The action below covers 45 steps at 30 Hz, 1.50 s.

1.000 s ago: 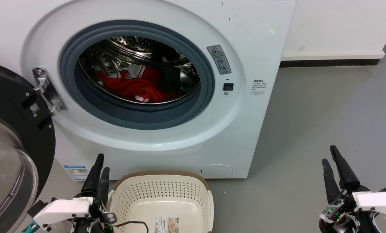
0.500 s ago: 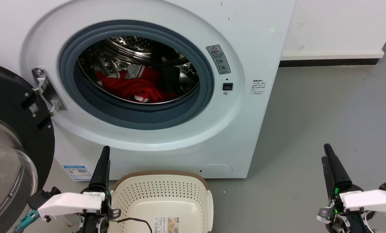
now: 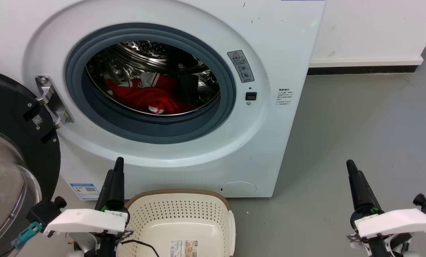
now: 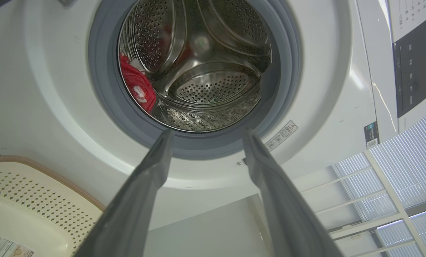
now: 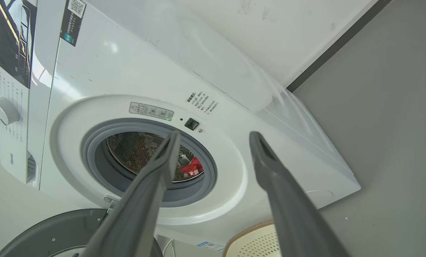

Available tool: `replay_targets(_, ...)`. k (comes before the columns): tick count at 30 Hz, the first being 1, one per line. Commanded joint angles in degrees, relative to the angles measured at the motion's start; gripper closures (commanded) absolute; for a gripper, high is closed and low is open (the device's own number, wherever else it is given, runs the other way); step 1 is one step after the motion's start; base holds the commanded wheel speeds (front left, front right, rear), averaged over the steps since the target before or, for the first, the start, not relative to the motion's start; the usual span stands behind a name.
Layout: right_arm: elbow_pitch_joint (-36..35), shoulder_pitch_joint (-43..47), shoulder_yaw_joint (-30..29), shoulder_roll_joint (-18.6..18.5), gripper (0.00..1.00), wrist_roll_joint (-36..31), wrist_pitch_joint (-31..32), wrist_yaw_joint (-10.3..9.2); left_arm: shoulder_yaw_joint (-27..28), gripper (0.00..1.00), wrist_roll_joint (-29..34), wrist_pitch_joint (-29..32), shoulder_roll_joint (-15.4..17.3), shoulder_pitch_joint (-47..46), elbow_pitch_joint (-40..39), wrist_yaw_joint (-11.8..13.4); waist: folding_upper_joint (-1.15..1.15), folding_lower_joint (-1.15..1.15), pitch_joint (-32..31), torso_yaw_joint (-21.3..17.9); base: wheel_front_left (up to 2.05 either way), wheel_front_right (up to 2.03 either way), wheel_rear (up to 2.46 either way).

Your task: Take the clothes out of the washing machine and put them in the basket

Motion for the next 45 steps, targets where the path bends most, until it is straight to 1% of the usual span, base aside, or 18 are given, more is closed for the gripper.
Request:
replay_targets(1, -1.3, -0.5, 0.4, 0.0, 0.0, -3.5, -0.7, 0.0, -0.1, 0.0, 3.3, -0.7, 0.1, -0.8, -1.1, 0.0, 0.0, 0.0, 0.0, 0.0, 0.0, 0.0, 0.0)
replay_targets(8, -1.7, 0.2, 1.4, 0.0, 0.0, -12.1, -2.1, 0.0, -0.7, 0.0, 12.2, -2.0, 0.2, -0.7, -0.9, 0.2, 0.0, 0.0, -0.2, 0.0, 0.0, 0.0, 0.0)
replay_targets(17, -2.1, 0.8, 2.3, 0.0, 0.0, -20.2, -3.6, 0.0, -1.7, 0.0, 21.3, -3.7, 0.6, -0.5, -1.4, 1.0, 0.0, 0.0, -0.3, 0.0, 0.0, 0.0, 0.0)
replay_targets(26, -2.9, 1.3, 2.8, 0.0, 0.0, -27.2, -4.4, 0.0, -2.7, 0.0, 28.4, -5.2, 1.2, -0.6, -1.9, 1.8, 0.0, 0.0, -0.4, 0.1, 0.0, 0.0, 0.0)
replay_targets(45, -3.9, 2.4, 3.4, 0.0, 0.0, -39.4, -5.2, 0.0, -4.0, 0.0, 40.0, -7.9, 2.9, -0.8, -1.6, 4.0, 0.0, 0.0, -0.6, 0.1, 0.0, 0.0, 0.0)
